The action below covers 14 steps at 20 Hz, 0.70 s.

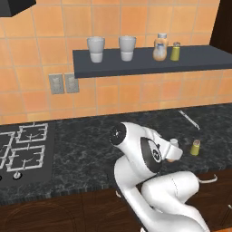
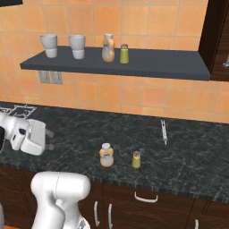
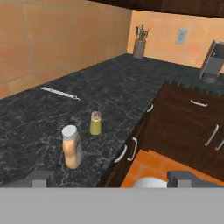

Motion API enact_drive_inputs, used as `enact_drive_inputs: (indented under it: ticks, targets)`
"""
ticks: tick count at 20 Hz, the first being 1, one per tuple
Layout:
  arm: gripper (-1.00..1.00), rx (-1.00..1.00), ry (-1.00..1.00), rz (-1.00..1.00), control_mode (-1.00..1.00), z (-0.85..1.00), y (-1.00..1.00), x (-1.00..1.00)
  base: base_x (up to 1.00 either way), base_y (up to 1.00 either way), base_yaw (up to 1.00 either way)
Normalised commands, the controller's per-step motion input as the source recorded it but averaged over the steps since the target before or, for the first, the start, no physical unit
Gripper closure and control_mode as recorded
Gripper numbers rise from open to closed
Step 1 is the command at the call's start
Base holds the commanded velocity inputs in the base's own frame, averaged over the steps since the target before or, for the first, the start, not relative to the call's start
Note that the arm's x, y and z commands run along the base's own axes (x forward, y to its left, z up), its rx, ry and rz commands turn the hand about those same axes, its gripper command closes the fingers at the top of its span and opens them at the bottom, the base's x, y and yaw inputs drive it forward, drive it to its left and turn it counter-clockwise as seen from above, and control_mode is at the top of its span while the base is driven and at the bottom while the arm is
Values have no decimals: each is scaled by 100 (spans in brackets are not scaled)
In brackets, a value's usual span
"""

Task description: Put the shaker and condiment bottle from the counter next to their counterparts in the cabinet.

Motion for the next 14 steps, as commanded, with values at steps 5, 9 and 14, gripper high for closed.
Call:
enact_drive_inputs:
  ticks: [5, 9, 14]
  targets:
    - [-100, 0, -3, 25, -100, -27, -9, 2, 0, 0, 0]
    - [-100, -4, 0, -29, -100, -55, -3, -26, 0, 0, 0]
    - [-100, -15, -9, -49, -100, -65, 2, -20, 0, 0, 0]
